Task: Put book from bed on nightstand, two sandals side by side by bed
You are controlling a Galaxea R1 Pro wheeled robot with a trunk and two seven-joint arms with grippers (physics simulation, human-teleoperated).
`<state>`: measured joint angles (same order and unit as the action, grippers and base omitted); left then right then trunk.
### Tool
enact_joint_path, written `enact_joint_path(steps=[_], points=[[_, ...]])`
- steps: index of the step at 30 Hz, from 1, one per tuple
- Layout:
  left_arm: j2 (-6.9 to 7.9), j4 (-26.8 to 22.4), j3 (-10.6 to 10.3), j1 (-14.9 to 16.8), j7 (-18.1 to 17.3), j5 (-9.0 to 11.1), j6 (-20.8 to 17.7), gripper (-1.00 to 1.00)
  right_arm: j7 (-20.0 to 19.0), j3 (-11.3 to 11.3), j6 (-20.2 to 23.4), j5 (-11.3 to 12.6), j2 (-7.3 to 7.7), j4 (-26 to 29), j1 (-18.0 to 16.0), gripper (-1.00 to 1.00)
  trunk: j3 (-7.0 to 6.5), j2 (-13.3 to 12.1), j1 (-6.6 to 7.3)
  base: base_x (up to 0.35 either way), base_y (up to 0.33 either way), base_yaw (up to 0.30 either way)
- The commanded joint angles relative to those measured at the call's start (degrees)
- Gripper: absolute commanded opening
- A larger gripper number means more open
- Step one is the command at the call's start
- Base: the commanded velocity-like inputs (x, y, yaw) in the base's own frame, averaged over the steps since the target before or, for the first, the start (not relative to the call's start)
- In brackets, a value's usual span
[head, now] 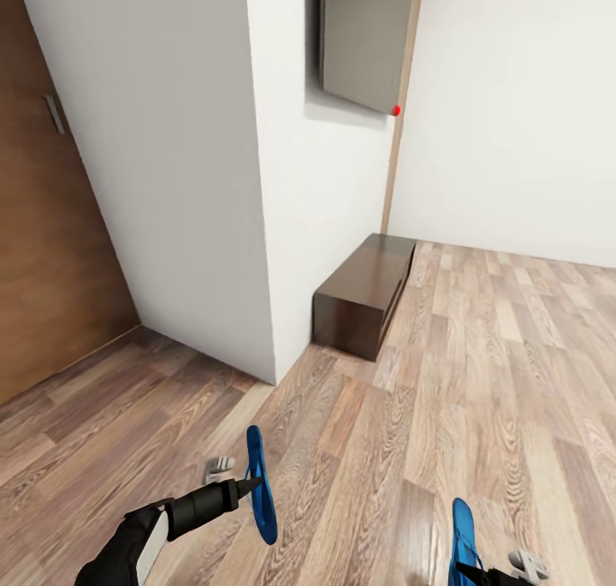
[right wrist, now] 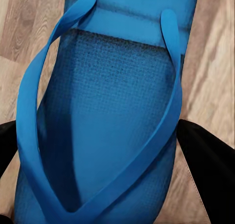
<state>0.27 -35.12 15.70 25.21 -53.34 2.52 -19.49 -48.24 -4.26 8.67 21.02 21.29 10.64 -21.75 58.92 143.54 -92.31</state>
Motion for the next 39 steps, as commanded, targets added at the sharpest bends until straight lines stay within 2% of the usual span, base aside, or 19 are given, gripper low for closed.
enact_joint_path(steps=[1, 12, 17, 19, 24, 33, 39], points=[[0.0, 0.0, 0.1, 0.0, -0.2, 0.3, -0.6, -1.0, -0.3, -0.5, 0.6, 0.1, -0.02, 0.0, 0.0, -1.0, 0.05, 0.0, 0.01, 0.0, 0.0, -0.3], [0.01, 0.0, 0.0, -0.4, -0.1, 0.1, 0.2, -1.0, -0.5, -0.5, 0.7, 0.1, -0.02, 0.0, 0.0, -1.0, 0.05, 0.0, 0.01, 0.0, 0.0, -0.296], [0.76, 0.3, 0.0, -0.8, -0.1, -0.1, 2.5, -1.0, -0.6, -0.4, 0.7, -0.3, -0.02, 0.0, 0.0, -1.0, 0.05, 0.0, 0.01, 0.0, 0.0, -0.287], [1.26, 2.7, -0.1, -1.0, -0.1, -0.2, 3.7, -1.0, -0.7, -0.4, 0.7, -0.4, -0.05, -0.1, 0.0, -1.0, 0.05, 0.0, 0.01, 0.0, 0.0, -0.282], [1.62, 7.0, -0.1, -1.0, -0.1, -0.2, 9.7, -1.0, -0.7, -0.1, 0.8, -0.5, -0.1, -0.1, 0.0, -1.0, 0.05, 0.0, 0.01, 0.0, 0.0, -0.28], [1.61, 7.7, -0.1, -1.0, 0.2, -0.2, 11.3, -1.0, -0.9, 0.1, 0.8, -0.6, -0.11, -0.1, 0.0, -1.0, 0.05, 0.0, 0.01, 0.0, 0.0, -0.278], [1.44, 7.8, -0.1, -1.0, 3.0, -0.1, 11.3, -1.0, -5.8, 0.1, 0.8, -0.7, -0.11, -0.1, 0.0, -1.0, 0.05, 0.0, 0.01, 0.0, 0.0, -0.278]])
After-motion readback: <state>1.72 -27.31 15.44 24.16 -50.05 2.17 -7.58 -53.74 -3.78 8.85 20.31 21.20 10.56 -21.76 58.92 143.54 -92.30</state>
